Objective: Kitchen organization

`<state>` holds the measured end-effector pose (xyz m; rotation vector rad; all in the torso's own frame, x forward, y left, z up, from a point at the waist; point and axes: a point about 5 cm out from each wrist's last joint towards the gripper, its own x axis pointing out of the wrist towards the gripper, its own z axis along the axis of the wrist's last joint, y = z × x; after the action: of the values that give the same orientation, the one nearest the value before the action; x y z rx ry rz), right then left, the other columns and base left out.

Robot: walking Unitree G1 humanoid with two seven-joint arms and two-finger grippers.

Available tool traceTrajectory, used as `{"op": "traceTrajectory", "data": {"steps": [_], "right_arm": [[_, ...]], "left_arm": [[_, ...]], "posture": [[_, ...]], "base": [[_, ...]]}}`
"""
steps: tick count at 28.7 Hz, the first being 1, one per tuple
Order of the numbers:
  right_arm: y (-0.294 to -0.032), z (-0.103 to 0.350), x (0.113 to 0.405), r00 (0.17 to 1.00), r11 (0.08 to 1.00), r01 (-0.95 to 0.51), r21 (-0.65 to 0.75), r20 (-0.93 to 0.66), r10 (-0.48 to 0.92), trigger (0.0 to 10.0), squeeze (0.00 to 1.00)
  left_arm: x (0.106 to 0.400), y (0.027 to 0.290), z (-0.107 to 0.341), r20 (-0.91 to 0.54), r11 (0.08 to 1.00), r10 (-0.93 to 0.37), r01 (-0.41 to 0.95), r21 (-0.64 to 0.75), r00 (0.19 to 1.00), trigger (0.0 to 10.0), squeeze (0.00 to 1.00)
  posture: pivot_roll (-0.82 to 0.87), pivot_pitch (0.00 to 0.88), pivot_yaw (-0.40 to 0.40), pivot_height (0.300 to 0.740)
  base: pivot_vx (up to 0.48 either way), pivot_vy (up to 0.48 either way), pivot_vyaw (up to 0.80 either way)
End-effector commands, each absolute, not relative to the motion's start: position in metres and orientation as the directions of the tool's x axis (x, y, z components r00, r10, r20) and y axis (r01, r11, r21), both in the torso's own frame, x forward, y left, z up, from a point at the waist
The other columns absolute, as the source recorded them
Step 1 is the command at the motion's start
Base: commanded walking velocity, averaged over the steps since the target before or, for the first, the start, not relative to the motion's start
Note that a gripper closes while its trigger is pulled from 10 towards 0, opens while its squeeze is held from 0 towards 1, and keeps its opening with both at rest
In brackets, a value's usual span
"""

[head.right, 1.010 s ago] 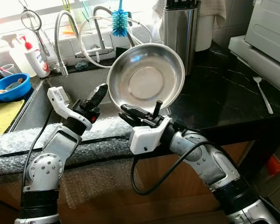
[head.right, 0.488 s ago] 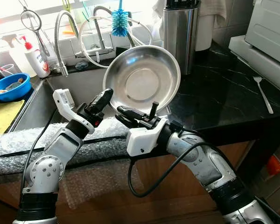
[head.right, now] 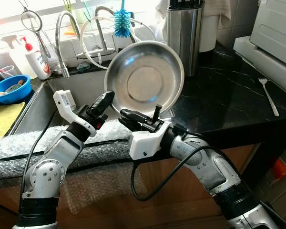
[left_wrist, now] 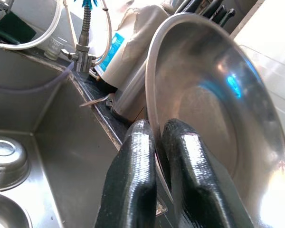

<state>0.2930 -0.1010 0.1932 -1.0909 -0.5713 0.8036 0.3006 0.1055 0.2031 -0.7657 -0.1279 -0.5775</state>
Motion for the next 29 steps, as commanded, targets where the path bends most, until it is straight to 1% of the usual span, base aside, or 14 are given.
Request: {"op": "traceTrajectory", "data": {"steps": [1, 14, 15, 25, 26, 27, 28, 29], "right_arm": [[-0.0917, 0.2005, 0.2888, 0.549, 0.228, -0.271, -0.935, 0.045, 0.835, 10.0, 0.00], [-0.0965, 0.1991, 0.2922, 0.565, 0.217, -0.284, -0.934, 0.020, 0.825, 10.0, 0.00], [-0.0969, 0.1991, 0.2925, 0.566, 0.216, -0.284, -0.934, 0.019, 0.824, 10.0, 1.00], [-0.0998, 0.2003, 0.2969, 0.599, 0.252, -0.284, -0.925, 0.033, 0.800, 10.0, 1.00], [-0.0996, 0.2012, 0.2972, 0.603, 0.268, -0.287, -0.920, 0.044, 0.797, 10.0, 0.39], [-0.0986, 0.2030, 0.2975, 0.606, 0.292, -0.288, -0.912, 0.063, 0.793, 10.0, 0.00], [-0.0980, 0.2043, 0.2976, 0.607, 0.308, -0.288, -0.907, 0.076, 0.791, 10.0, 0.00], [-0.0968, 0.2072, 0.2977, 0.610, 0.346, -0.294, -0.891, 0.104, 0.786, 10.0, 0.00]], "left_arm": [[0.3005, 0.1100, 0.2011, 0.294, 0.602, -0.444, 0.525, -0.602, 0.847, 0.0, 0.00], [0.3007, 0.1120, 0.1996, 0.289, 0.615, -0.436, 0.517, -0.596, 0.852, 0.0, 0.00], [0.3008, 0.1124, 0.1997, 0.289, 0.616, -0.435, 0.516, -0.596, 0.853, 0.0, 0.00], [0.3018, 0.1142, 0.1996, 0.289, 0.622, -0.424, 0.508, -0.596, 0.858, 0.0, 0.00], [0.3020, 0.1143, 0.1994, 0.288, 0.623, -0.423, 0.506, -0.596, 0.859, 0.0, 0.00], [0.3021, 0.1144, 0.1992, 0.287, 0.624, -0.420, 0.504, -0.598, 0.861, 0.0, 0.00], [0.3022, 0.1144, 0.1990, 0.286, 0.624, -0.418, 0.502, -0.599, 0.862, 0.0, 0.00], [0.3025, 0.1147, 0.1985, 0.284, 0.626, -0.410, 0.494, -0.604, 0.867, 0.0, 0.00]], "posture": [[-0.09, 0.000, 0.178, 0.740], [-0.09, 0.000, 0.177, 0.740], [-0.09, 0.000, 0.176, 0.740], [-0.09, 0.000, 0.180, 0.740], [-0.09, 0.000, 0.180, 0.740], [-0.09, 0.000, 0.181, 0.740], [-0.09, 0.000, 0.181, 0.740], [-0.09, 0.000, 0.181, 0.740]], "base": [[0.000, 0.000, 0.00], [0.000, 0.000, 0.00], [0.000, 0.000, 0.00], [0.000, 0.000, 0.00], [0.000, 0.000, 0.00], [0.000, 0.000, 0.00], [0.000, 0.000, 0.00], [0.000, 0.000, 0.00]]}}
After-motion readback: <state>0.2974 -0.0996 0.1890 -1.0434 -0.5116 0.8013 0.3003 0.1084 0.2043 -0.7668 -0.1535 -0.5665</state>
